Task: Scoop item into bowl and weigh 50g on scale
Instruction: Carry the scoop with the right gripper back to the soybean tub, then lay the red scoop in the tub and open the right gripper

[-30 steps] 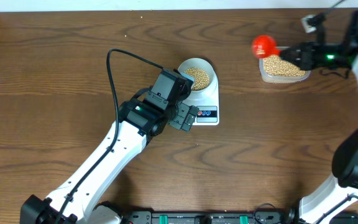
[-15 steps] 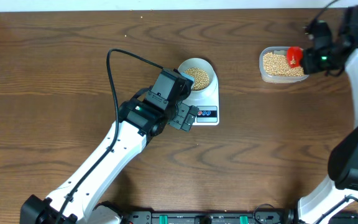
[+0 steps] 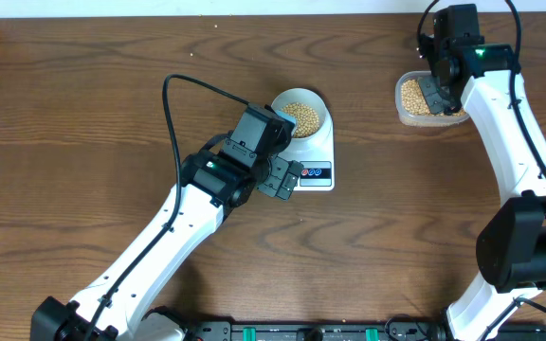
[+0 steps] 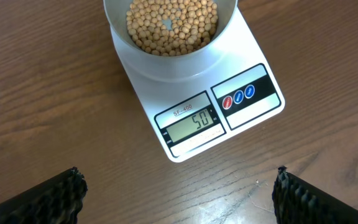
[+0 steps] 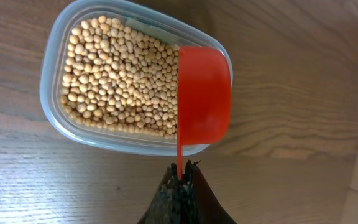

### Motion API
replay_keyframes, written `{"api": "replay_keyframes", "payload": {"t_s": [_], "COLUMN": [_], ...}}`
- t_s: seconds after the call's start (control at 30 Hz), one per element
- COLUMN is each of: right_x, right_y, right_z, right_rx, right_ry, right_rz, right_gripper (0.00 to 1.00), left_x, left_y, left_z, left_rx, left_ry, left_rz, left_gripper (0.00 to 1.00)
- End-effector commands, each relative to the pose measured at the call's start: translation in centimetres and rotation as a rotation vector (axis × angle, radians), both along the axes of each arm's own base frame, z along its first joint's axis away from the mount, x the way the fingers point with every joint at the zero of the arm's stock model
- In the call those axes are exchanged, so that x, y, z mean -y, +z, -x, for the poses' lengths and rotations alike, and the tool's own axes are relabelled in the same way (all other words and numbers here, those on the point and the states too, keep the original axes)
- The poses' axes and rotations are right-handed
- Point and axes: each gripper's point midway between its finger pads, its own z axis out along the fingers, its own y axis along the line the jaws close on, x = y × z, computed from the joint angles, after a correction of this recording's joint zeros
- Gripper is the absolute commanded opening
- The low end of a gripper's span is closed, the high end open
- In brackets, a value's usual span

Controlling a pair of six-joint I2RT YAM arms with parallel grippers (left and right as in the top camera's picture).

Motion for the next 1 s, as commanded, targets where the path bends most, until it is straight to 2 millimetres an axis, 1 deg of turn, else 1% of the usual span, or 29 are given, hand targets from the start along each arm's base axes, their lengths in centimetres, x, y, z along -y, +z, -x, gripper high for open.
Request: {"api": "replay_keyframes", "payload": {"t_s": [0.0,0.13,0.17,0.2,0.33,0.4,0.43,0.53,0.63,0.73,0.77,0.8,0.83,0.87,0.9,0.93,0.97], "right_x": [-0.2,-2.7,-3.2,-3.1,-2.3,-2.2,-2.2,-2.5,-2.7,-2.8,-2.8,-2.9,-2.8,-2.8,-2.7,-2.6,-2.5], "right_y": [1.2,0.6,0.5,0.5,0.5,0.5,0.5,0.5,0.0,-1.0,-1.4,-1.8,-2.1,-2.3,-2.3,-2.4,-2.3], "right_z": [-0.2,-0.2,-0.2,-0.2,-0.3,-0.4,-0.4,-0.7,-0.7,-0.2,-0.1,0.2,0.4,0.6,0.7,0.9,1.0], "right_rx": [0.063,0.053,0.049,0.05,0.062,0.064,0.064,0.066,0.062,0.04,0.032,0.022,0.013,0.004,0.0,-0.005,-0.008], "right_ry": [-0.104,-0.143,-0.156,-0.191,-0.315,-0.356,-0.368,-0.389,-0.411,-0.423,-0.427,-0.438,-0.444,-0.448,-0.452,-0.457,-0.462], "right_rz": [-0.111,-0.404,-0.471,-0.518,-0.616,-0.666,-0.697,-0.775,-0.815,-0.823,-0.822,-0.823,-0.822,-0.821,-0.82,-0.819,-0.819], "right_gripper": [0.01,0.02,0.02,0.02,0.02,0.04,0.06,0.19,0.24,0.27,0.33,0.47,0.7,0.86,0.96,0.99,0.99], "left_x": [-0.1,-0.1,-0.1,-0.1,-0.1,-0.1,-0.1,-0.1,-0.1,-0.1,-0.1,-0.1,-0.1,-0.1,-0.1,-0.1,-0.1], "left_y": [0.1,0.1,0.1,0.1,0.1,0.1,0.1,0.1,0.1,0.1,0.1,0.1,0.1,0.1,0.1,0.1,0.1], "left_z": [-0.1,-0.1,-0.1,-0.1,-0.1,-0.1,-0.1,-0.1,-0.1,-0.1,-0.1,-0.1,-0.1,-0.1,-0.1,-0.1,-0.1], "left_rx": [0.001,0.001,0.001,0.001,0.001,0.001,0.001,0.001,0.001,0.001,0.001,0.001,0.001,0.001,0.001,0.001,0.001], "left_ry": [0.006,0.006,0.006,0.005,0.006,0.006,0.006,0.006,0.006,0.006,0.006,0.006,0.006,0.005,0.006,0.006,0.006], "left_rz": [-0.001,-0.001,-0.001,-0.001,-0.001,-0.001,-0.001,-0.001,-0.001,-0.001,-0.001,-0.001,-0.001,-0.002,-0.001,-0.001,-0.001], "left_gripper": [0.98,0.98,0.98,0.98,0.98,0.98,0.98,0.98,0.98,0.98,0.98,0.98,0.98,0.98,0.98,0.98,0.98]}}
